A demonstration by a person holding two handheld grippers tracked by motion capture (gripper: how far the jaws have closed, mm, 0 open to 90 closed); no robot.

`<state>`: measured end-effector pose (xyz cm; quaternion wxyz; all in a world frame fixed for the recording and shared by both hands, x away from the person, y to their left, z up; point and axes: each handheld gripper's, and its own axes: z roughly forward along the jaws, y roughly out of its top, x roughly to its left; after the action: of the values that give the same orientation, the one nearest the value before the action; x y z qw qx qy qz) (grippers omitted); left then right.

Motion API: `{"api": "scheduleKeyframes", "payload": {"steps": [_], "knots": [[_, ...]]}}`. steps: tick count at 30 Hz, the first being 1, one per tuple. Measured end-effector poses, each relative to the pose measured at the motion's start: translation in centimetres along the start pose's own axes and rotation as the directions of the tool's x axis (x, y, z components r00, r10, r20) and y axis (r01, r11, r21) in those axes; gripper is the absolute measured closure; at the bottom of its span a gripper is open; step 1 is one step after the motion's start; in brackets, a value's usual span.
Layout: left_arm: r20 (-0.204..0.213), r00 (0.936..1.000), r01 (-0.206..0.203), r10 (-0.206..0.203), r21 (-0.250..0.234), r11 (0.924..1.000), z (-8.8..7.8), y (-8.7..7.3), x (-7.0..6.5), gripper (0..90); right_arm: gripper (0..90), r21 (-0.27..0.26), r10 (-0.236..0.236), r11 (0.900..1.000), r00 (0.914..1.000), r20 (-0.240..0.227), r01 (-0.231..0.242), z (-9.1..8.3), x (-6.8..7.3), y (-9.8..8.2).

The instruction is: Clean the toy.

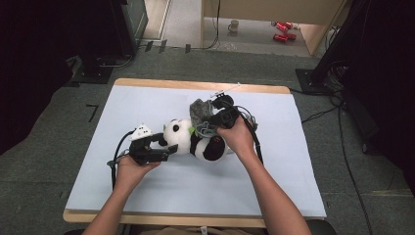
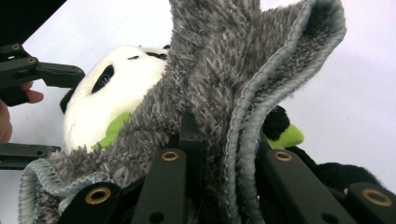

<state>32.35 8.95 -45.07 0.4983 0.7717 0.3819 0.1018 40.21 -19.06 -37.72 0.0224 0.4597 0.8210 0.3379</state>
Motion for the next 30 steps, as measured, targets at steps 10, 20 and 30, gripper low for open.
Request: {"api": "scheduleKeyframes", "payload": {"steps": [10,20,30], "knots": [[-0.018,0.9982,0.057,-0.058,-0.029,0.9979,1.8,-1.2,0.2,22.7,77.3,0.014,0.018,1.0,0.9995,-0.026,-0.018,0.1,-0.3,0.5],[-0.034,0.9971,0.067,-0.068,-0.026,0.9974,1.5,-1.1,-0.1,39.7,77.3,-0.021,-0.014,1.0,0.9945,-0.104,0.012,-0.8,2.4,4.3],[-0.027,0.9958,0.087,-0.088,-0.03,0.9957,1.4,-1.0,0.0,40.7,77.2,0.051,-0.086,0.994,0.9876,-0.132,0.093,3.6,6.8,7.2]]}}
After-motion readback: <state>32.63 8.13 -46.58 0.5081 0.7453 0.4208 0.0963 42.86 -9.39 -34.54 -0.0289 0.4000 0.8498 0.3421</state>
